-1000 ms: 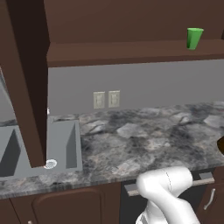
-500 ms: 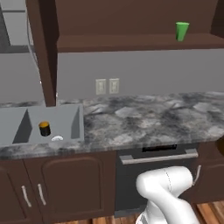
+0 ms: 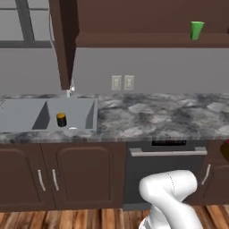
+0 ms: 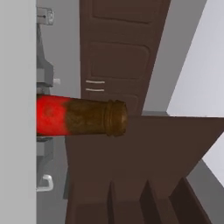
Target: Open the cabinet directly in front. Then move the beer and the cup to the dining counter with the candle on it.
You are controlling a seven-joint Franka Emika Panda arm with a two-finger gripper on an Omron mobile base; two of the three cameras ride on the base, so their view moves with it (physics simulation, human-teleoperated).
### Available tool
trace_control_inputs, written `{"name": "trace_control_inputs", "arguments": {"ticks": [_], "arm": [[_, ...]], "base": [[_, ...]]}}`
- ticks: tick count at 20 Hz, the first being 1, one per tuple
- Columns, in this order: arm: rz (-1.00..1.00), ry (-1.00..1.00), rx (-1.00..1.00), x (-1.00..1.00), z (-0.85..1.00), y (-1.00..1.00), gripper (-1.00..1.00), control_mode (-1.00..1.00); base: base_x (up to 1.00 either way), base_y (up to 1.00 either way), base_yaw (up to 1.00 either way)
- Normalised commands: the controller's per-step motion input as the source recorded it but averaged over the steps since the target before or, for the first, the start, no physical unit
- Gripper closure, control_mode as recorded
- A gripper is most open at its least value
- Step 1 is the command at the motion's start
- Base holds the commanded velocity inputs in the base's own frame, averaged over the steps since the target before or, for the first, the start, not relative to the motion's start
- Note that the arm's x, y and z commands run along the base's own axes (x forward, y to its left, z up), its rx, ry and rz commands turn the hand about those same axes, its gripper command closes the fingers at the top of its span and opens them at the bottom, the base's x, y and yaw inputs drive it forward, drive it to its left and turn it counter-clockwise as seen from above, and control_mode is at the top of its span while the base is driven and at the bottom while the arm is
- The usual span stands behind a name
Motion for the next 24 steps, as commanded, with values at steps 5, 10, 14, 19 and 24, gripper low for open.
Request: {"name": "trace_control_inputs", "arguments": {"ticks": [5, 10, 14, 19, 24], "arm": [[0.00, 0.00, 0.00, 0.00, 0.00, 0.00, 1.00, 1.00], [0.00, 0.00, 0.00, 0.00, 0.00, 0.00, 1.00, 1.00], [0.00, 0.00, 0.00, 0.00, 0.00, 0.00, 1.00, 1.00], [0.00, 0.00, 0.00, 0.00, 0.00, 0.00, 1.00, 1.00], [0.00, 0.00, 0.00, 0.00, 0.00, 0.00, 1.00, 1.00]], "base": [[-0.01, -0.01, 0.36], [0.00, 0.00, 0.41], [0.00, 0.00, 0.46], [0.00, 0.00, 0.52], [0.00, 0.00, 0.62]]}}
